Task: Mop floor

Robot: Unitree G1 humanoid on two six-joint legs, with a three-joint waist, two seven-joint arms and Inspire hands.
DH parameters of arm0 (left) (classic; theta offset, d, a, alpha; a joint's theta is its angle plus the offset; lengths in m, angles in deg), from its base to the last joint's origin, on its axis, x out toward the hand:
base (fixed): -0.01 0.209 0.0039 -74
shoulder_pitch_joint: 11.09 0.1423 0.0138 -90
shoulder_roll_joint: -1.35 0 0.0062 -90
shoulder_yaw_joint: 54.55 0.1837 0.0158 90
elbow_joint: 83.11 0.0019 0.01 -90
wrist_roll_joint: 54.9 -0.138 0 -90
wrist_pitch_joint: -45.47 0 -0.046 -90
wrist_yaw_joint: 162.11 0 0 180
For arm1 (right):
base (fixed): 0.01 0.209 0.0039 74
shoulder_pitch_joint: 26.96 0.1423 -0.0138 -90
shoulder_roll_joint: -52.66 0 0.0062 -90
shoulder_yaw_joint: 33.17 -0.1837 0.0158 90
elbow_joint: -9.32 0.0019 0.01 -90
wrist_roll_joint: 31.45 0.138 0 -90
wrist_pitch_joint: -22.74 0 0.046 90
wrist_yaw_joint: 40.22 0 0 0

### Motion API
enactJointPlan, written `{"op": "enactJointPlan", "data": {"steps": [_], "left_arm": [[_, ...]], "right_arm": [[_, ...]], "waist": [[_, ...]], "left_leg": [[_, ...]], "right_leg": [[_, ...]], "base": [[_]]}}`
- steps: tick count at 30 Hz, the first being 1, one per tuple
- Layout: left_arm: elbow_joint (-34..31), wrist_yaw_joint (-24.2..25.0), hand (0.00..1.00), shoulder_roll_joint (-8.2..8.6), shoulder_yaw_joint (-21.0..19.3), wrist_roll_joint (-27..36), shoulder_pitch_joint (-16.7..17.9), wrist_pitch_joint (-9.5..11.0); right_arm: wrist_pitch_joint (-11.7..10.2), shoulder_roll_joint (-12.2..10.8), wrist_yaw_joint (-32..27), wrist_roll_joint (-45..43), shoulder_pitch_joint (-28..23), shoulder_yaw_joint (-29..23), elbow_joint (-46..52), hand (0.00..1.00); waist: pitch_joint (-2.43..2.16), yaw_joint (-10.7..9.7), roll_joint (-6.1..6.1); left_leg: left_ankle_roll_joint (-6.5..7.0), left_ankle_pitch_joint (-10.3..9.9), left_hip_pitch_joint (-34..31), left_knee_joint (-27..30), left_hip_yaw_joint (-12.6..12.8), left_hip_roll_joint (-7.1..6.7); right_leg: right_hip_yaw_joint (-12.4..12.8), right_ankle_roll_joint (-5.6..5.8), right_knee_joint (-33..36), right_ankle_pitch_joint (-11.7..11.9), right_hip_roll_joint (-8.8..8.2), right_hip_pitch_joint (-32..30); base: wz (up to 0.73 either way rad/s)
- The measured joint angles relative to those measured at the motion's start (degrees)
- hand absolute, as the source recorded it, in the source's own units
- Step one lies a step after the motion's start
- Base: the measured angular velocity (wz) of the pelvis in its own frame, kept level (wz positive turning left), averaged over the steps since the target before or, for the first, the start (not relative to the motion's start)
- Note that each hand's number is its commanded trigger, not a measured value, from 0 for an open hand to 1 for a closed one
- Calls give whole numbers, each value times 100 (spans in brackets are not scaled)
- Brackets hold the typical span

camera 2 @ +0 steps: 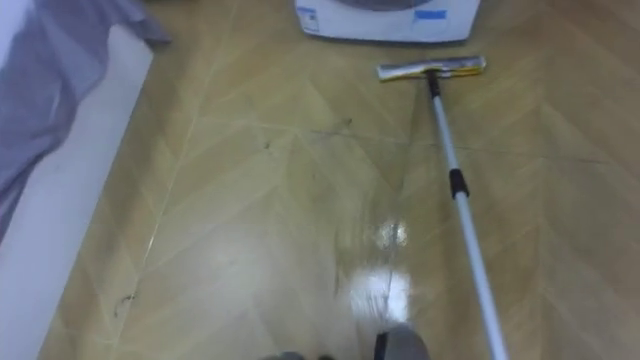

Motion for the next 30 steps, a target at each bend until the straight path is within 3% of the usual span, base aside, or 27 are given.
{"op": "enactJointPlan", "data": {"steps": [1, 2, 4, 6, 7, 8, 10, 11, 12, 14, 15, 20, 23, 24, 25, 30], "left_arm": [[8, 11, 0, 60, -1, 4, 58, -11], [29, 12, 0, 75, 0, 12, 63, -14], [69, 23, 0, 84, 4, 197, 64, -35], [28, 33, 0, 92, 1, 337, 59, -33], [-8, 28, 0, 89, -42, 435, 52, -33], [-11, 20, 0, 83, -46, 447, 52, -33], [3, -18, 0, 10, -52, 550, 16, -26], [0, -23, 0, -18, -53, 547, 13, -15], [2, -42, 0, -55, -56, 546, 4, -10], [4, -45, 0, -50, -52, 564, -45, -18], [40, -43, 0, -43, -65, 620, -60, -7], [187, -24, 0, -34, -110, 642, -170, 22], [298, 36, 0, -33, -129, 601, -77, 101], [291, 56, 0, -46, -131, 591, 44, 115], [274, 74, 0, -57, -156, 592, 133, 112], [126, 76, 0, -57, -563, 366, 405, 52]], "right_arm": [[14, -35, 23, -28, -10, -32, 0, 100], [23, -48, 35, -33, -8, -39, 0, 100], [89, -43, 39, -241, 197, -39, 16, 100], [153, 31, 47, -301, 431, -46, -41, 100], [211, 95, 57, -338, 678, -64, -99, 100], [224, 131, 63, -373, 803, -80, -139, 100], [436, 262, 112, -434, 1320, -38, -359, 100], [469, 270, 126, -433, 1362, -38, -424, 100], [468, 299, 146, -426, 1378, -35, -440, 100], [469, 331, 189, -430, 1439, -29, -440, 100], [469, 325, 271, -450, 1469, -28, -444, 100], [426, 324, 517, -627, 1417, -32, -481, 100], [241, 260, 559, -718, 956, -43, -474, 100], [194, 213, 553, -787, 741, -56, -477, 100], [196, 177, 554, -852, 605, -89, -456, 100], [192, 27, 670, -1008, 106, -167, -185, 100]], "waist": [[-21, -1, 75], [-17, -2, 74], [45, -29, -8], [54, -49, -31], [102, -42, -81], [108, -40, -92], [169, -22, -196], [185, -5, -228], [225, 1, -293], [259, 73, -345], [267, 180, -447], [236, 260, -450], [121, 219, -424], [-2, 148, -373], [-31, 94, -359], [-27, -38, -446]], "left_leg": [[-86, -47, 101, 38, -14, 84], [-107, -58, 161, 48, -16, 124], [-164, -89, 366, 51, -10, 191], [-219, -117, 450, 108, -20, 248], [-228, -111, 491, 197, -19, 267], [-251, -98, 482, 269, -12, 285], [-448, 23, 442, 449, -3, 326], [-471, 51, 420, 463, -19, 327], [-464, 53, 356, 324, -87, 302], [-480, 189, 192, -213, -127, 236], [-325, 389, 173, -315, -85, 228], [-221, 531, 683, -830, 25, 270], [-204, 730, 1416, -1512, -64, 228], [-208, 809, 1743, -1815, -137, 234], [-210, 882, 2085, -2085, -141, 236], [-263, 997, 2907, -2686, -221, 261]], "right_leg": [[-79, -73, -81, -40, 132, 168], [-83, -113, -79, -68, 181, 223], [-89, -215, 50, -267, 242, 373], [-124, -267, 105, -448, 266, 467], [-127, -310, 171, -521, 275, 536], [-128, -292, 187, -566, 285, 561], [-75, -315, 181, -611, 330, 639], [-47, -334, 160, -596, 356, 660], [-26, -410, 94, -525, 390, 690], [15, -411, -33, -435, 414, 732], [52, -399, -137, -344, 421, 770], [26, -277, -694, -62, 478, 1244], [-39, -228, -1235, 17, 477, 1975], [-118, -216, -1499, 53, 489, 2322], [-163, -211, -1693, 66, 497, 2631], [-208, -212, -2131, 67, 616, 3354]], "base": [[-17], [-21], [-13], [4], [7], [0], [6], [14], [7], [-21], [-46], [-17], [10], [22], [17], [3]]}}
